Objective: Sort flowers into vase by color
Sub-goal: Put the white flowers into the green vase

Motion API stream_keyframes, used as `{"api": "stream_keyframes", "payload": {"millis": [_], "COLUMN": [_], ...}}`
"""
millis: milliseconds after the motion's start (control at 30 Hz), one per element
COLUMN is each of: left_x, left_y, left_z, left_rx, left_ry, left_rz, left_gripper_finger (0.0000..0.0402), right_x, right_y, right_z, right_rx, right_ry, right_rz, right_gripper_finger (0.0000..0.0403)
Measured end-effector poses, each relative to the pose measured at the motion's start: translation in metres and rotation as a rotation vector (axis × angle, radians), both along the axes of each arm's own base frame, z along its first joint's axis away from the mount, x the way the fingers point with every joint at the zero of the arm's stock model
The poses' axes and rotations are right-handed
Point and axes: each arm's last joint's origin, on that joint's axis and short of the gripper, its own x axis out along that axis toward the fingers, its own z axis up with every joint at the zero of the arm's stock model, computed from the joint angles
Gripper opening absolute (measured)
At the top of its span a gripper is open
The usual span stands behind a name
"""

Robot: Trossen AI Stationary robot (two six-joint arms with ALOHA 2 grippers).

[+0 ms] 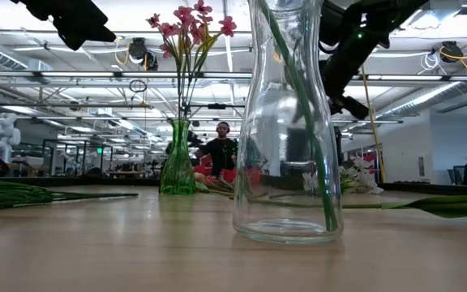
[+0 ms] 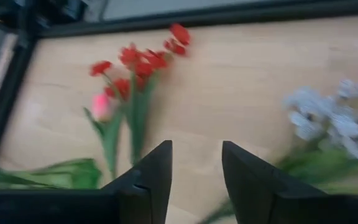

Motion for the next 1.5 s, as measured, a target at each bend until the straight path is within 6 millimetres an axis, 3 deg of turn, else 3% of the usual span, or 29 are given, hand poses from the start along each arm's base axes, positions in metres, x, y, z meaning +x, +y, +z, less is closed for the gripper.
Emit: {"api": "stream_keyframes", "payload": {"millis": [267, 400, 567, 667, 800, 1000, 1200, 1500], "left_x": [0.0, 0.0, -0.002, -0.002, -0.003, -0.004, -0.004, -0.004], "left_y": [0.0, 0.0, 0.001, 0.001, 0.001, 0.002, 0.002, 0.002], "left_z": [0.0, 0.0, -0.003, -0.004, -0.005, -0.007, -0.008, -0.008], "left_rx": [0.0, 0.004, 0.021, 0.028, 0.035, 0.043, 0.047, 0.046], "left_ry": [0.0, 0.003, 0.032, 0.044, 0.061, 0.08, 0.09, 0.091], "left_rz": [0.0, -0.001, 0.0, 0.002, 0.003, 0.003, 0.006, 0.006], "left_gripper_finger": [0.0189, 0.0189, 0.0189, 0.0189, 0.019, 0.0189, 0.019, 0.019], "right_x": [0.009, 0.02, 0.043, 0.054, 0.059, 0.065, 0.062, 0.045], "right_y": [0.001, 0.006, 0.006, 0.003, 0.0, 0.0, 0.0, 0.007], "right_z": [0.01, 0.032, 0.049, 0.041, 0.022, -0.001, -0.009, -0.041], "right_rx": [0.032, -0.015, 0.027, 0.075, 0.179, 0.279, 0.286, 0.351], "right_ry": [-0.151, -0.204, -0.039, 0.177, 0.322, 0.404, 0.46, 0.516], "right_rz": [-0.033, -0.068, -0.042, -0.069, -0.203, -0.216, -0.27, -0.422], "right_gripper_finger": [0.0119, 0.0091, 0.0057, 0.0047, 0.0049, 0.0073, 0.0112, 0.0169]}}
